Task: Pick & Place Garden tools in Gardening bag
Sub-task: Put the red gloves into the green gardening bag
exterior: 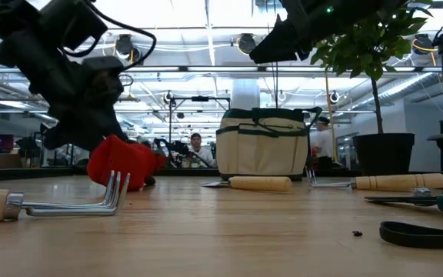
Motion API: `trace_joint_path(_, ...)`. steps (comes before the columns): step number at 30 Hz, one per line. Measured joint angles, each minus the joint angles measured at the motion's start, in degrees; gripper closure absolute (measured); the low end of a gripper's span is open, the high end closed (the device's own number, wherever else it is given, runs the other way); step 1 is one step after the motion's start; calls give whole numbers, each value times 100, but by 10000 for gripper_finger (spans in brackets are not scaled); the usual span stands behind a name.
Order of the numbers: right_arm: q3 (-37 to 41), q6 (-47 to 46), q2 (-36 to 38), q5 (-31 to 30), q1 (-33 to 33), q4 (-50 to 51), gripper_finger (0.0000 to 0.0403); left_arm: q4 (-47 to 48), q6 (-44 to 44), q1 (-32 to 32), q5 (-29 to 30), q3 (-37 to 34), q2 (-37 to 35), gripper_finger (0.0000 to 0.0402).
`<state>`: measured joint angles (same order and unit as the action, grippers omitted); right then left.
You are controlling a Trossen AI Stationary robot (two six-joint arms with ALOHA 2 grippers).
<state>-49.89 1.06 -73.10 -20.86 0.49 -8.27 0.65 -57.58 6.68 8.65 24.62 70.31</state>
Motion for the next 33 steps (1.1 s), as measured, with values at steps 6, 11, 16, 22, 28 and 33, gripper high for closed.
trace_joint_path(6, 0, -46, 0, 1, 0, -2, 243, -259, 475, -118, 32, 4, 406, 239)
trace_joint_path(11, 5, -42, 0, 2, 0, -8, 247, -669, 894, -122, -121, 4, 671, 288)
trace_joint_path(16, 129, -42, 0, 0, -2, -42, 247, -1226, 1521, -123, -163, 3, 689, 383)
trace_joint_path(22, 258, -83, 0, 0, -2, -44, 247, -1476, 2272, -209, -394, 259, 442, 387)
trace_joint_path(28, 258, -83, 2, 0, -2, -43, 247, -38, 3960, -324, -223, 1576, 281, 389)
trace_joint_path(33, 258, -263, 2, 0, -2, 94, 248, 712, 5446, -595, 143, 2834, 326, 396)
